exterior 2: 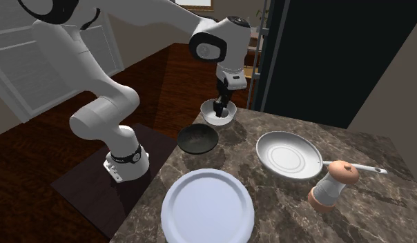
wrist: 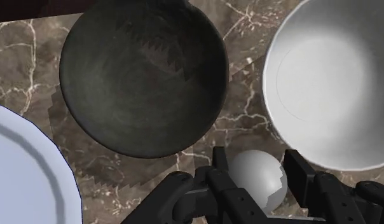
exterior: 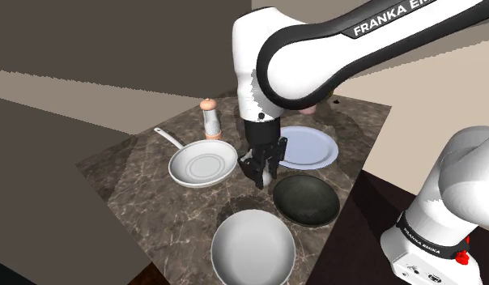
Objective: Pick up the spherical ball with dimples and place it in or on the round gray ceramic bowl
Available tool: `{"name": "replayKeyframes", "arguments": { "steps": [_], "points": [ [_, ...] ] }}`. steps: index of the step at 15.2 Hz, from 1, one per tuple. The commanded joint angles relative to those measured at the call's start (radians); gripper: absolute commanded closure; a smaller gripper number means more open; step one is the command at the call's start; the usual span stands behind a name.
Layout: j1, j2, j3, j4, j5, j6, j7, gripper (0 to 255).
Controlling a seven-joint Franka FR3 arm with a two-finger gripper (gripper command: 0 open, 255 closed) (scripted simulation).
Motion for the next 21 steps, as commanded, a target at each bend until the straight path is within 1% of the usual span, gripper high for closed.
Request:
{"name": "replayKeyframes", "arguments": {
  "steps": [1,4,8,21],
  "points": [
    [0.009,-0.084,-0.032,-0.069,0.022,-0.020,-0.042,255],
    [0.024,-0.209,-0.083,-0.167,0.037,-0.058,-0.095,255],
    [0.038,-0.377,-0.153,-0.283,0.030,-0.124,-0.155,255],
    [0.048,-0.292,-0.104,-0.410,0.076,0.085,-0.177,255]
  ]
}}
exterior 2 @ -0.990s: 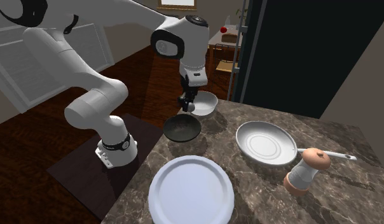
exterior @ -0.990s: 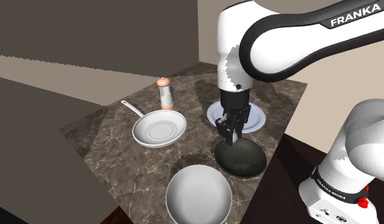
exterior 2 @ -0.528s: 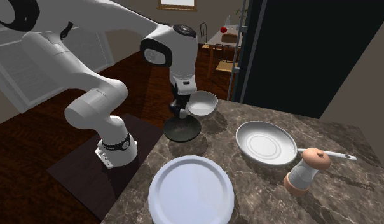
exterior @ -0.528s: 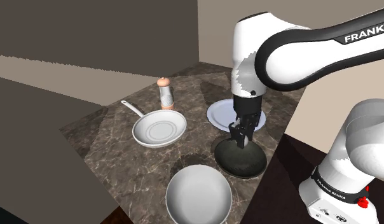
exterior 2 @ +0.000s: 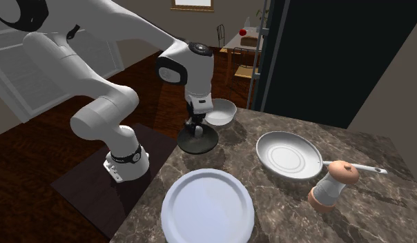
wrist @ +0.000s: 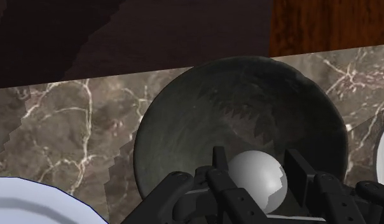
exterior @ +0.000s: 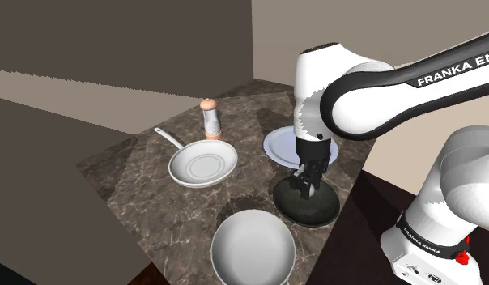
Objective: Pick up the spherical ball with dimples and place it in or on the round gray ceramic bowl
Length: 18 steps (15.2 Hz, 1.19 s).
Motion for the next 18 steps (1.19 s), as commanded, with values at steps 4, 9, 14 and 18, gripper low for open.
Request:
{"name": "replayKeyframes", "arguments": {
  "steps": [4,9,14,18],
  "points": [
    [0.000,0.024,0.010,-0.018,0.008,0.042,-0.004,255],
    [0.000,0.024,0.010,-0.018,0.008,0.042,-0.004,255],
    [0.000,0.024,0.010,-0.018,0.008,0.042,-0.004,0],
    [-0.015,-0.020,-0.024,0.057,-0.027,-0.077,0.001,0]
  ]
}}
